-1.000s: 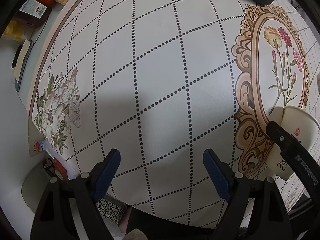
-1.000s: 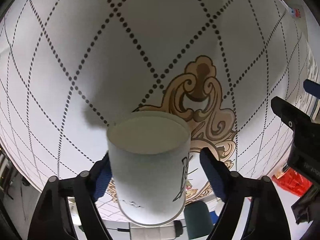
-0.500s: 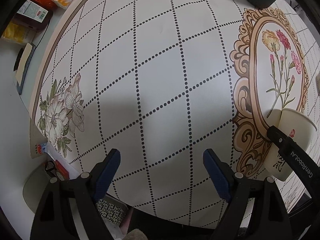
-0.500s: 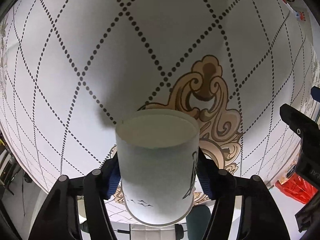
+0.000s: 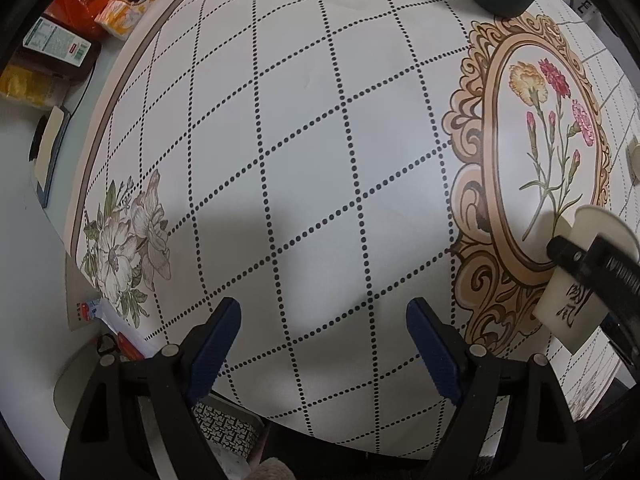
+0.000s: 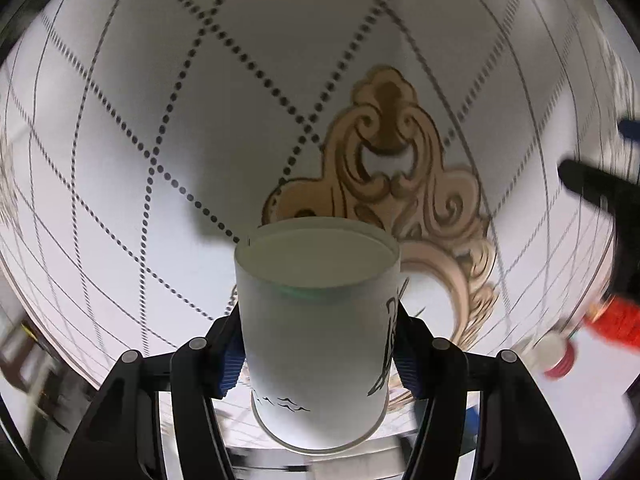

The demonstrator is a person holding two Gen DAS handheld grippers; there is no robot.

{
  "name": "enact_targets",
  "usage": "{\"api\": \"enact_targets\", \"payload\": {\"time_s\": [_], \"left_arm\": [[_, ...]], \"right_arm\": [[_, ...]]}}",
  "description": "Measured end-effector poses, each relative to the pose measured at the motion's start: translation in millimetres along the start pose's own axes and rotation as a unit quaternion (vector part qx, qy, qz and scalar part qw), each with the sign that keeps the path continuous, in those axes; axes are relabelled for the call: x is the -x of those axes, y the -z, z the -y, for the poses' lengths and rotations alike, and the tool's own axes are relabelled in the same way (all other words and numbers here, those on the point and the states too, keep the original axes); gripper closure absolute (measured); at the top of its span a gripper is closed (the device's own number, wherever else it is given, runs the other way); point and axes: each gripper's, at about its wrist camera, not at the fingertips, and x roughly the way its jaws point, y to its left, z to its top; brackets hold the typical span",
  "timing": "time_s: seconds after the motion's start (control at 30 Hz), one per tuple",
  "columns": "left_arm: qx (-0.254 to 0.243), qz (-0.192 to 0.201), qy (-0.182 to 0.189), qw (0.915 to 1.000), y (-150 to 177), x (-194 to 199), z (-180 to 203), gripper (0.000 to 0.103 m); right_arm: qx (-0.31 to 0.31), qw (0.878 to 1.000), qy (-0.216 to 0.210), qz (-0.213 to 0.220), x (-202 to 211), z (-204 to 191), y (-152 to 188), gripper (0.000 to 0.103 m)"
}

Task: Flip cup upside down
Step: 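Lift the cup with the right gripper and rotate it rim-down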

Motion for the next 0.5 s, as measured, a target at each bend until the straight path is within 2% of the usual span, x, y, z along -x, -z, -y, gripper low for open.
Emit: {"api": "enact_targets", "payload": {"time_s": [0.13, 0.23, 0.37, 0.5], "left_arm": [[-0.009, 0.006, -0.001, 0.9999, -4, 9, 11, 0.019], [-0.015, 0.011, -0.002, 0.9998, -8, 16, 19, 0.019], [-0.024, 0.016, -0.002, 0.9996, -12, 25, 32, 0.019], [-0.034, 0.022, -0.003, 0.9992, -13, 32, 42, 0.018]], "right_arm": [[-0.086, 0.995, -0.045, -0.001, 2, 19, 14, 0.039], [-0.168, 0.981, -0.095, -0.003, 0, 32, 28, 0.039], [-0.273, 0.948, -0.162, -0.008, -7, 45, 48, 0.039], [-0.367, 0.899, -0.239, -0.018, -20, 48, 68, 0.039]]}}
